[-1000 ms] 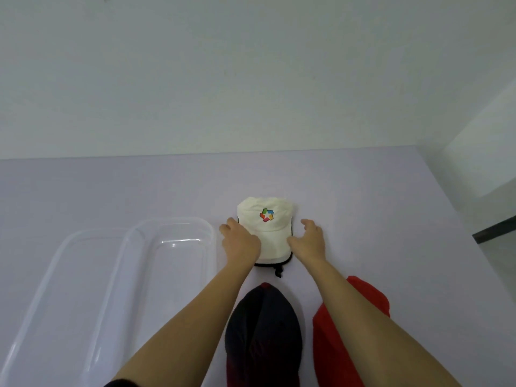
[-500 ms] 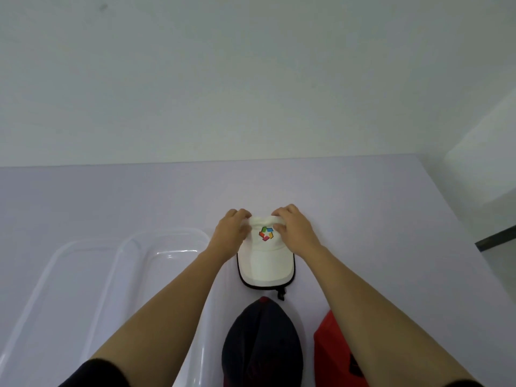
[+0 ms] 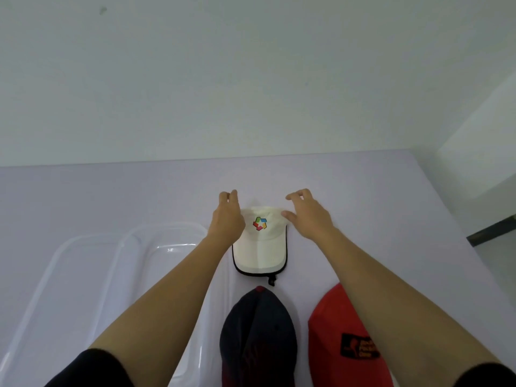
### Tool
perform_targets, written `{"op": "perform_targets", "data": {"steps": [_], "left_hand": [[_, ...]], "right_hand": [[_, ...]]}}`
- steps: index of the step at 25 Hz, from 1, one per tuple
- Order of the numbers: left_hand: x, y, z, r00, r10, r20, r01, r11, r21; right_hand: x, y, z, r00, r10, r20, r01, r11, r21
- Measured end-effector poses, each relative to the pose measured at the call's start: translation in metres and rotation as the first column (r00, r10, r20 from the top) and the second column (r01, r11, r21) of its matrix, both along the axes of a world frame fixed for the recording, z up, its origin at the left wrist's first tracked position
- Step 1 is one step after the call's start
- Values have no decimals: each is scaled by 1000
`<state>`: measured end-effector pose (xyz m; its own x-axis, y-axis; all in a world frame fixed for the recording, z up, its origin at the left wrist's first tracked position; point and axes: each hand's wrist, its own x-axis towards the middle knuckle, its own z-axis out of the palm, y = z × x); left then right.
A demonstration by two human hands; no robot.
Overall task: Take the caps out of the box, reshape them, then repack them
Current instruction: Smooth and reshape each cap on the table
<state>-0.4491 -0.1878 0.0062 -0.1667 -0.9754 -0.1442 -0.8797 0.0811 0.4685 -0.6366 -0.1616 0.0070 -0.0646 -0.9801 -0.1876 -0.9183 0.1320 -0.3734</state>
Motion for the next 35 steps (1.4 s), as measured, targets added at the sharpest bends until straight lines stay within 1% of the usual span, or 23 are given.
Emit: {"op": "perform_targets", "data": {"steps": [2, 4, 6, 9, 11, 13, 15, 16, 17, 18, 20, 21, 22, 25, 29, 30, 31, 33, 34, 35], "left_hand": [[-3, 4, 15, 994, 65, -88, -67, 997, -21], [-8, 14, 29, 988, 75, -134, -78, 997, -19], [-18, 31, 37, 980, 68, -189, -70, 998, -1], [-41, 70, 43, 953, 84, -290, -66, 995, 71], [-60, 103, 40, 943, 91, -320, -30, 981, 191], [-77, 137, 30, 931, 113, -348, 32, 922, 387], [-89, 165, 12, 922, 138, -361, 93, 827, 555], [-94, 176, 3, 903, 188, -388, 109, 771, 628], [-97, 184, -5, 869, 253, -424, 122, 722, 681], [-100, 191, -12, 825, 327, -461, 129, 685, 717], [-105, 199, -21, 737, 440, -513, 111, 670, 734], [-105, 201, -24, 710, 466, -528, 93, 681, 726], [-105, 201, -28, 696, 474, -539, 78, 697, 713], [-99, 201, -32, 699, 455, -552, 60, 732, 679], [-97, 200, -30, 714, 445, -541, 8, 768, 641], [-98, 201, -29, 722, 437, -536, -2, 777, 630], [-100, 201, -28, 734, 426, -528, -12, 786, 618], [-103, 202, -28, 776, 384, -500, -28, 813, 582], [-103, 201, -28, 801, 353, -482, -29, 829, 559], [-103, 201, -27, 824, 319, -467, -23, 844, 537]], "right_hand": [[-25, 9, 14, 998, -14, 55, 18, 998, -58], [-57, 26, 29, 997, -29, 76, 34, 997, -75], [-89, 49, 38, 990, -81, 115, 89, 994, -66], [-120, 95, 39, 960, -228, 160, 235, 972, -24], [-127, 129, 31, 929, -320, 188, 311, 947, 77], [-126, 166, 18, 909, -367, 197, 312, 913, 263], [-117, 200, 6, 879, -404, 254, 255, 848, 465], [-110, 212, 0, 851, -433, 299, 234, 820, 523], [-103, 221, -7, 808, -470, 354, 233, 807, 542], [-96, 227, -13, 744, -518, 422, 253, 803, 539], [-87, 234, -26, 589, -585, 557, 314, 801, 510], [-85, 234, -31, 530, -592, 606, 334, 803, 493], [-85, 234, -36, 504, -584, 636, 345, 811, 472], [-91, 233, -44, 516, -555, 653, 374, 832, 411], [-99, 231, -47, 427, -572, 701, 377, 817, 436], [-100, 231, -49, 419, -573, 704, 383, 815, 435], [-99, 231, -49, 432, -573, 696, 392, 815, 427], [-98, 231, -49, 491, -567, 661, 407, 820, 401], [-99, 231, -50, 501, -566, 655, 406, 822, 399], [-99, 231, -48, 485, -569, 664, 393, 820, 417]]}}
